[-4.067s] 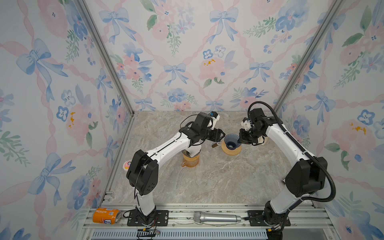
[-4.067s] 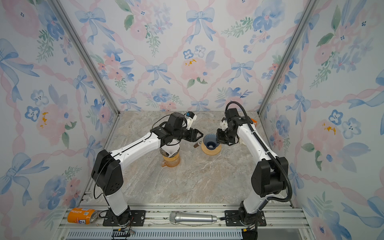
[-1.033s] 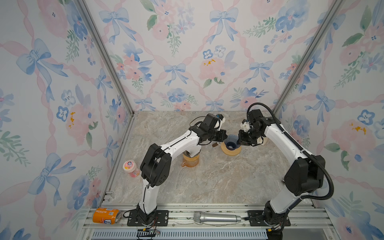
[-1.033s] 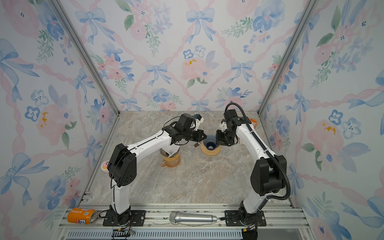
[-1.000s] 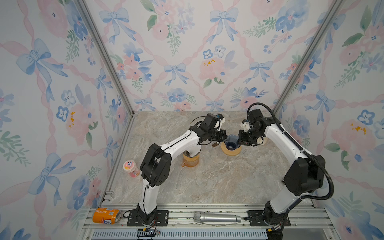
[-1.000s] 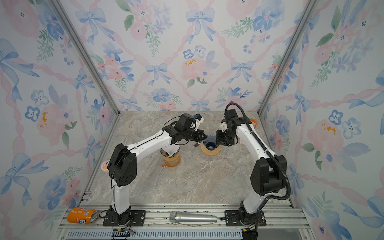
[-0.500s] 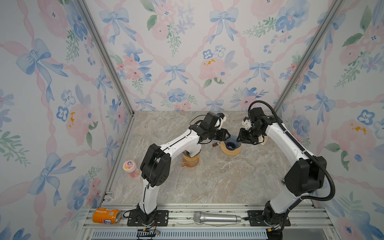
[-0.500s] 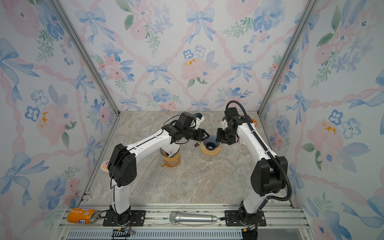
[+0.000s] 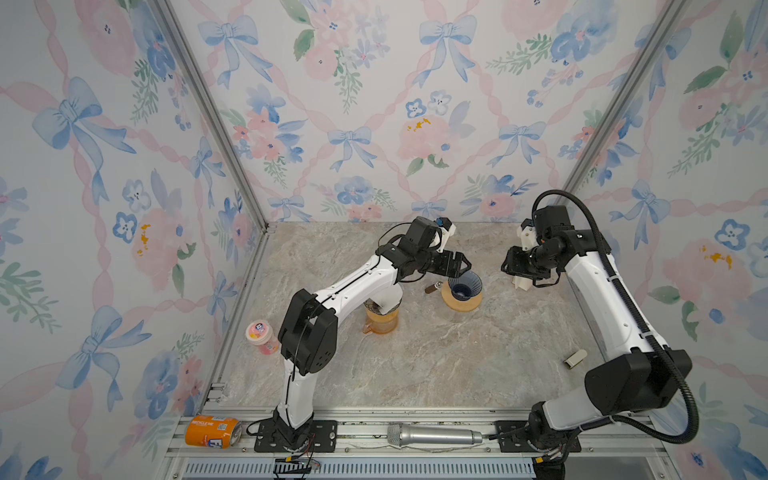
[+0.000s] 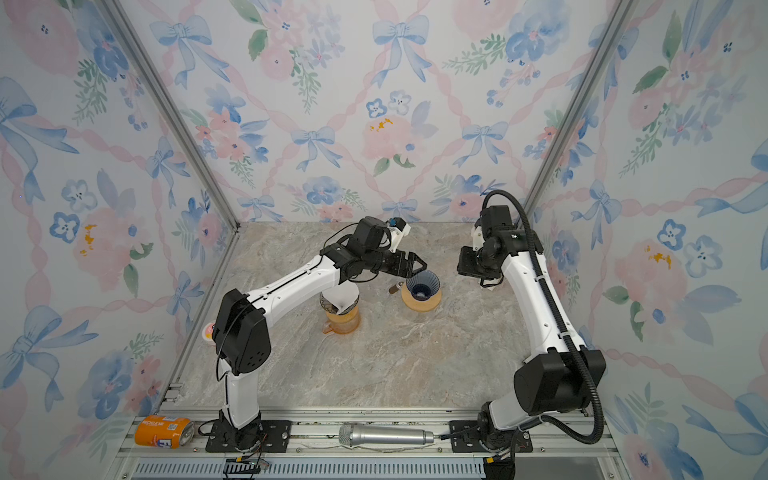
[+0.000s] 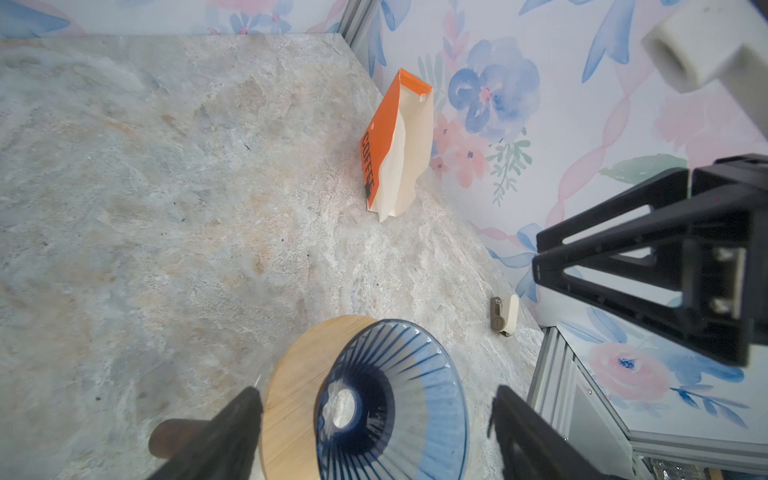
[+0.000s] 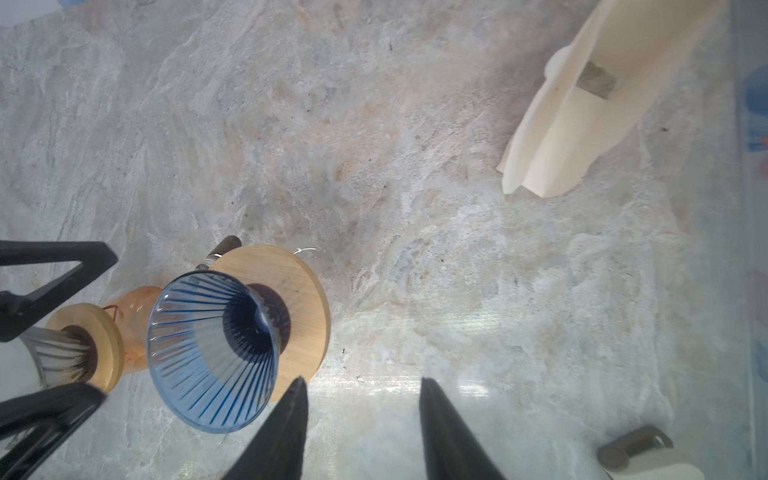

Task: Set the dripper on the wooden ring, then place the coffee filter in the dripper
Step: 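Move the right gripper to the filter paper box while the left gripper holds still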

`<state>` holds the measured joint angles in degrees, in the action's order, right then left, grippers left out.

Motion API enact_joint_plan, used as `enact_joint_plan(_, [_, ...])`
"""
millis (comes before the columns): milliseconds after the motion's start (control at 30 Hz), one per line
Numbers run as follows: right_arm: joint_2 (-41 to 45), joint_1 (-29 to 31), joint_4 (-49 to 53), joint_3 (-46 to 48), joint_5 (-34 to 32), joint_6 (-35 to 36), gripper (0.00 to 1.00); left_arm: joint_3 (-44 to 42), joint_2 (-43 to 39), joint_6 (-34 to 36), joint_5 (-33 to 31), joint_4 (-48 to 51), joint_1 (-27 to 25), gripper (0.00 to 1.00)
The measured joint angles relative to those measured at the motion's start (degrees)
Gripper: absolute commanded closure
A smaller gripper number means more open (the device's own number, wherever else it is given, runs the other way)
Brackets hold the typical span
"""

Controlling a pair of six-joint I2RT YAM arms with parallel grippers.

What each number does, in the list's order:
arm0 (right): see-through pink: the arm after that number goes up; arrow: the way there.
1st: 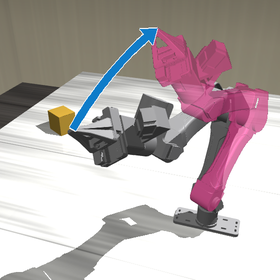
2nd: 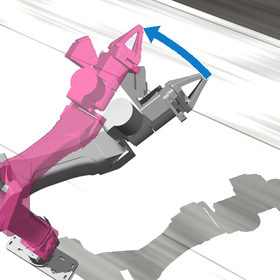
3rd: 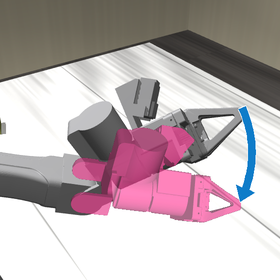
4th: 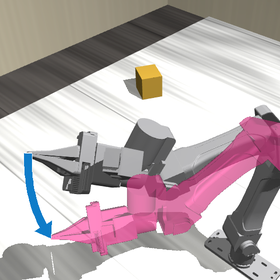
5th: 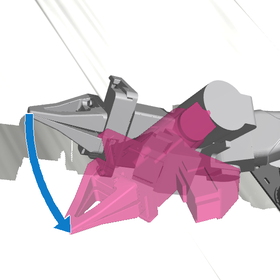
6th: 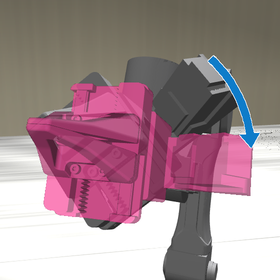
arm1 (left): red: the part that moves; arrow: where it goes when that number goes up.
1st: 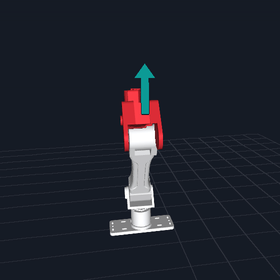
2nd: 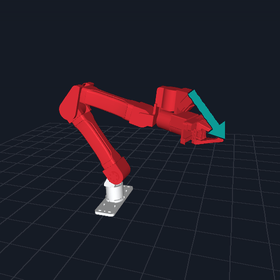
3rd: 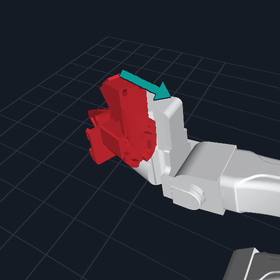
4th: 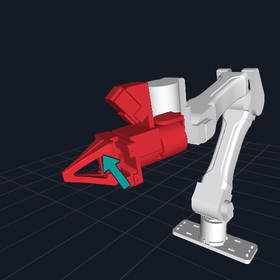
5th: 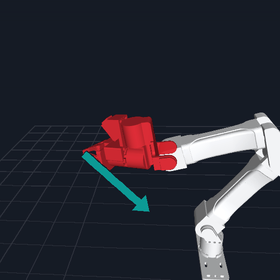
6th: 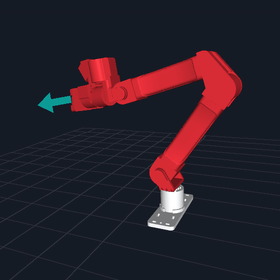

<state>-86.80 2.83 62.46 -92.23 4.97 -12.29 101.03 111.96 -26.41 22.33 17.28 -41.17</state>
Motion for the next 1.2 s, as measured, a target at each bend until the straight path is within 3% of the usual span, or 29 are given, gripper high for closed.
enact_joint_plan(333, [2.2, -6.3, -6.7, 8.3, -3.8, 1.1, 0.52, -1.9, -6.9, 1.8, -1.1, -0.1, -1.0, 0.04])
enact_joint_plan(600, [1.4, -7.7, -14.0, 13.2, -5.0, 1.4, 0.54, -8.9, -11.8, 5.1, -6.1, -0.5, -4.8, 0.04])
enact_joint_plan(1200, [-15.8, -9.9, -24.0, 9.9, -8.1, 0.6, 0.64, -20.2, -18.4, 4.5, -11.0, -3.3, -5.6, 0.04])
